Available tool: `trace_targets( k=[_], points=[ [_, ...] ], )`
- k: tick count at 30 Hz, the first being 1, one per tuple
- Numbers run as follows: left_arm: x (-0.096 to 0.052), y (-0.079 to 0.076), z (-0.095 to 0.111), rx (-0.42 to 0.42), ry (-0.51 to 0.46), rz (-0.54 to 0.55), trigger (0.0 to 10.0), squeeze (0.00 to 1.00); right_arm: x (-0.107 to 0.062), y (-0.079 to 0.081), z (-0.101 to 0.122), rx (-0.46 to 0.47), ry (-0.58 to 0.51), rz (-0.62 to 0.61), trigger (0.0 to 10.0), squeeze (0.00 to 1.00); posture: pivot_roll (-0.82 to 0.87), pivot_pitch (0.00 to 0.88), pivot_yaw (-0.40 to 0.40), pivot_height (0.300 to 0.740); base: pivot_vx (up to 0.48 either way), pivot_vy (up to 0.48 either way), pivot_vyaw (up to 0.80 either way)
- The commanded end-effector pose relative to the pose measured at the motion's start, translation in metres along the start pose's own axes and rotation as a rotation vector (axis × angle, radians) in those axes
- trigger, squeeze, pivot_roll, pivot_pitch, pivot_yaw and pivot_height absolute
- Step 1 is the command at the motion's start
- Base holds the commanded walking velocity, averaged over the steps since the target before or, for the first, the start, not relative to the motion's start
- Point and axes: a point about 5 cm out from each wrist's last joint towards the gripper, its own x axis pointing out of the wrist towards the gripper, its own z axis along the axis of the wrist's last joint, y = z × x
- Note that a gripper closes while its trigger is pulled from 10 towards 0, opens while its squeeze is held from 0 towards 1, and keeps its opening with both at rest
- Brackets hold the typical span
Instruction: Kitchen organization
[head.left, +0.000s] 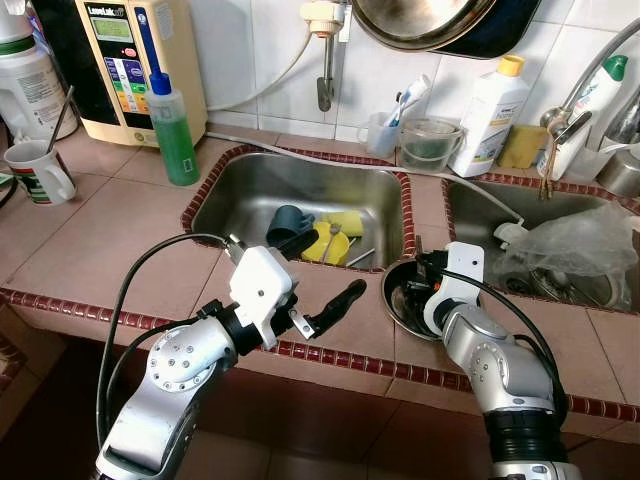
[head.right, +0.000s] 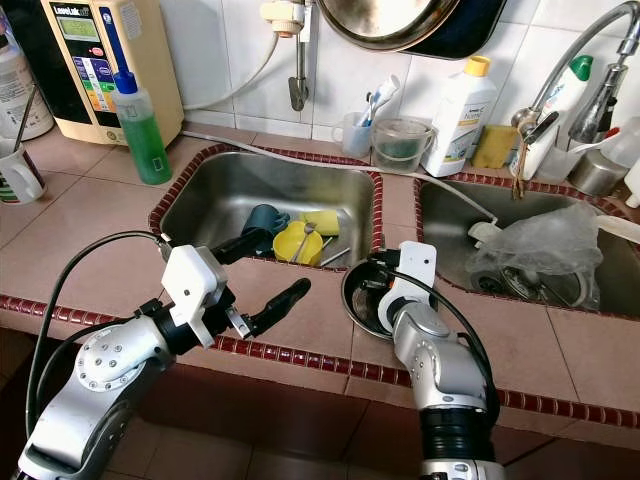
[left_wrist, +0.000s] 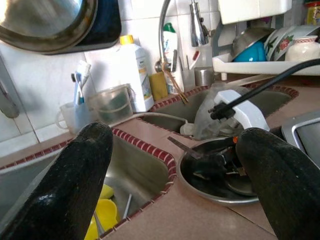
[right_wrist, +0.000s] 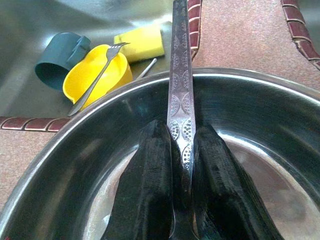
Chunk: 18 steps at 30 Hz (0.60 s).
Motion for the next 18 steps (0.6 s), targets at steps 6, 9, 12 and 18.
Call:
trace_targets(
  k=[6,9,12,18],
  points=[
    [0.001,0.001,0.004,0.010,-0.012,-0.010,10.0,0.00,-0.001,0.001,0.004,0.023,-0.011,0.004,0.0,0.00,0.05,0.001,-0.039,0.740,0.000,0.000,0.00],
    [0.001,0.001,0.003,0.009,-0.012,-0.011,10.0,0.00,-0.002,0.000,0.006,0.018,-0.024,-0.003,0.0,0.00,0.05,0.000,-0.041,0.740,0.000,0.000,0.00],
    [0.001,0.001,0.002,0.009,-0.011,-0.015,10.0,0.00,-0.004,0.000,0.012,0.039,-0.063,0.012,0.0,0.00,0.05,0.000,-0.043,0.740,0.000,0.000,0.00],
    [-0.001,-0.005,-0.003,0.005,0.006,-0.040,10.0,0.00,-0.004,-0.002,0.015,0.029,-0.068,-0.001,0.0,0.00,0.05,0.000,-0.042,0.740,0.000,0.000,0.00]
  ],
)
